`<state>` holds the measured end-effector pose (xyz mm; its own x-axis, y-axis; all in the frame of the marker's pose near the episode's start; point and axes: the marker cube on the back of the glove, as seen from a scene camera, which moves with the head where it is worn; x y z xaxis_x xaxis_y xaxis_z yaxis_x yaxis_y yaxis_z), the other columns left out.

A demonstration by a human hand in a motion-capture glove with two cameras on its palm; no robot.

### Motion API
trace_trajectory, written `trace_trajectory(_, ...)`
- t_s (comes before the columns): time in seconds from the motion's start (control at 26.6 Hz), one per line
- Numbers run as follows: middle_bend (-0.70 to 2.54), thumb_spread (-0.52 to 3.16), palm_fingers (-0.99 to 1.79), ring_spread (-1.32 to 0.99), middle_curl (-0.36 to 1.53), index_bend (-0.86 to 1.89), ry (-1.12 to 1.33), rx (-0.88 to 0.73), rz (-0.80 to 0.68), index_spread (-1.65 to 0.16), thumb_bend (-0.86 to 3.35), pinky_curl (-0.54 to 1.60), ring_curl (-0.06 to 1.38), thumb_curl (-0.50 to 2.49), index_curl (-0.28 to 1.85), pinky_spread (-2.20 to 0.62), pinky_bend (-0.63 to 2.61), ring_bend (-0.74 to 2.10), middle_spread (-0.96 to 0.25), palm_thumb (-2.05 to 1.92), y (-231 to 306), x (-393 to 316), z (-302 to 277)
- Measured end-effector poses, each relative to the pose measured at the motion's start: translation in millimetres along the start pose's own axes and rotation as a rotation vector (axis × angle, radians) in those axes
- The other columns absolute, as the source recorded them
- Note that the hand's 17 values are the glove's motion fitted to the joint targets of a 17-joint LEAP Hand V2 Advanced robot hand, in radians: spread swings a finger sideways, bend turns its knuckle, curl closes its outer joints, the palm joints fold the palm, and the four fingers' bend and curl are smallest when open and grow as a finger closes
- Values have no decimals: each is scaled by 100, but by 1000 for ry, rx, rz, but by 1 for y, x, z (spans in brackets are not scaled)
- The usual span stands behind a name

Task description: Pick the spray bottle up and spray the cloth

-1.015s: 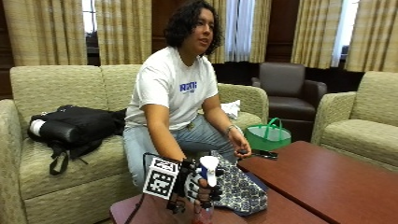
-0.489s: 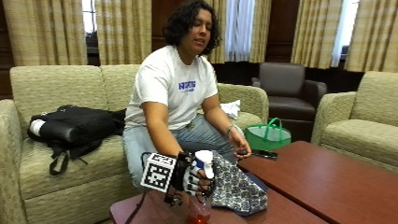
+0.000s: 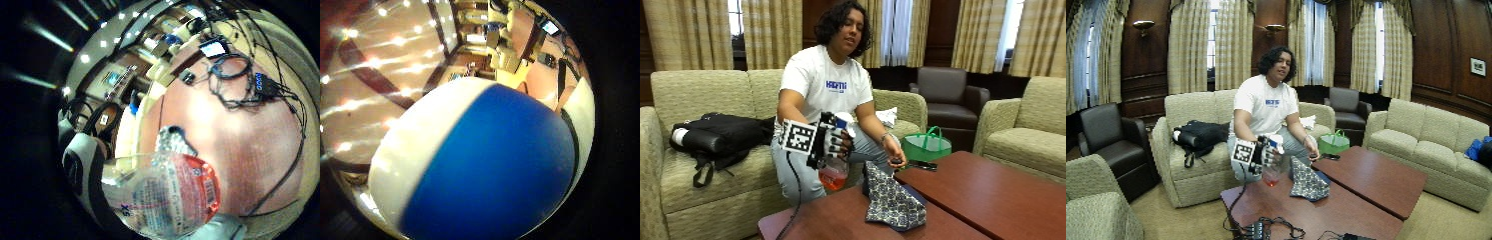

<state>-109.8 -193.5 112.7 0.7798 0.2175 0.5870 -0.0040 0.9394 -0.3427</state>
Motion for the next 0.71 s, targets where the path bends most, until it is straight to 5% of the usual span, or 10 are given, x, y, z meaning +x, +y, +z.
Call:
trace_trajectory(0.38,59,29,138,-22,52,30,218,-475,9,-28,-3,39,45,70,46,-30,42,68,-20,97,14,-109,-27)
trace_trajectory(0.71,60,27,138,-22,52,28,581,-794,95,-28,-3,39,45,73,49,-30,42,69,-20,96,26,-147,12)
